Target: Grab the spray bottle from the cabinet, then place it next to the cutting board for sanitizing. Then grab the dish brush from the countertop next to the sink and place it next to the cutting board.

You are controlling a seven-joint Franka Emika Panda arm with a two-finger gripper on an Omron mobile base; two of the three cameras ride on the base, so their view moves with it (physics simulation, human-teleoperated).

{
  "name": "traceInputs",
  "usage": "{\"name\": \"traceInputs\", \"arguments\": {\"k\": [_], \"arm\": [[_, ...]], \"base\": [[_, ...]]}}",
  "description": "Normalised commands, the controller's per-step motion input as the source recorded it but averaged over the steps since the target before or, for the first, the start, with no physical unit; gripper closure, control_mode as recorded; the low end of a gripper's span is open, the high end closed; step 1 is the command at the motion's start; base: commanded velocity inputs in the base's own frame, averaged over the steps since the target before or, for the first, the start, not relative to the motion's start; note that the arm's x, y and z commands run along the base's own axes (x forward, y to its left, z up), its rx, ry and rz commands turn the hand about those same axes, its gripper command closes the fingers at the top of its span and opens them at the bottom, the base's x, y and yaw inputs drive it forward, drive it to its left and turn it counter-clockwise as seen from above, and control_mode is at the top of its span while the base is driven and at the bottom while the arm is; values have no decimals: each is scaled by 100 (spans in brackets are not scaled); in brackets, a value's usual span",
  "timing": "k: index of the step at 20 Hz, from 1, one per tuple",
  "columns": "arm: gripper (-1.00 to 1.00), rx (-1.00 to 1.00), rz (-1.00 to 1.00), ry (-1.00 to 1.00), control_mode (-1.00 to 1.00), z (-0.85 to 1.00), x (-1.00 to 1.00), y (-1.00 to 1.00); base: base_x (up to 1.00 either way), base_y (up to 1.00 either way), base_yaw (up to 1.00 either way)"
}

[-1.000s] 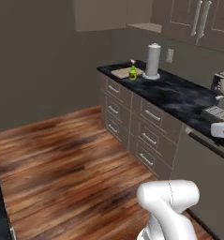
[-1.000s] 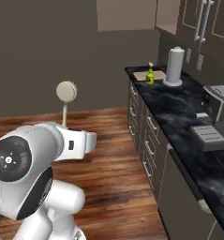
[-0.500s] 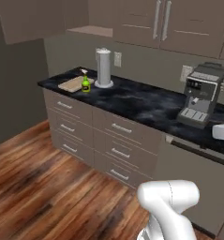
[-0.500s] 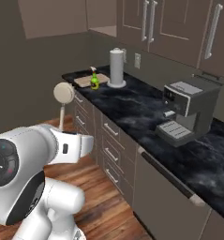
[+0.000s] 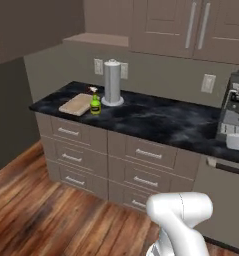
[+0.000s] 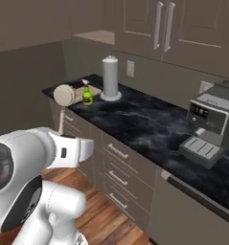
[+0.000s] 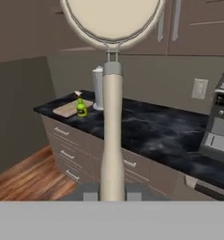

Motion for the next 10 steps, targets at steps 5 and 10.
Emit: {"name": "traceInputs", "arguments": {"k": [5,10], "arm": [[100,0,0,0,100,0,0,0],[100,0,0,0,100,0,0,0]], "base": [[100,100,-26],[100,100,-23]]}}
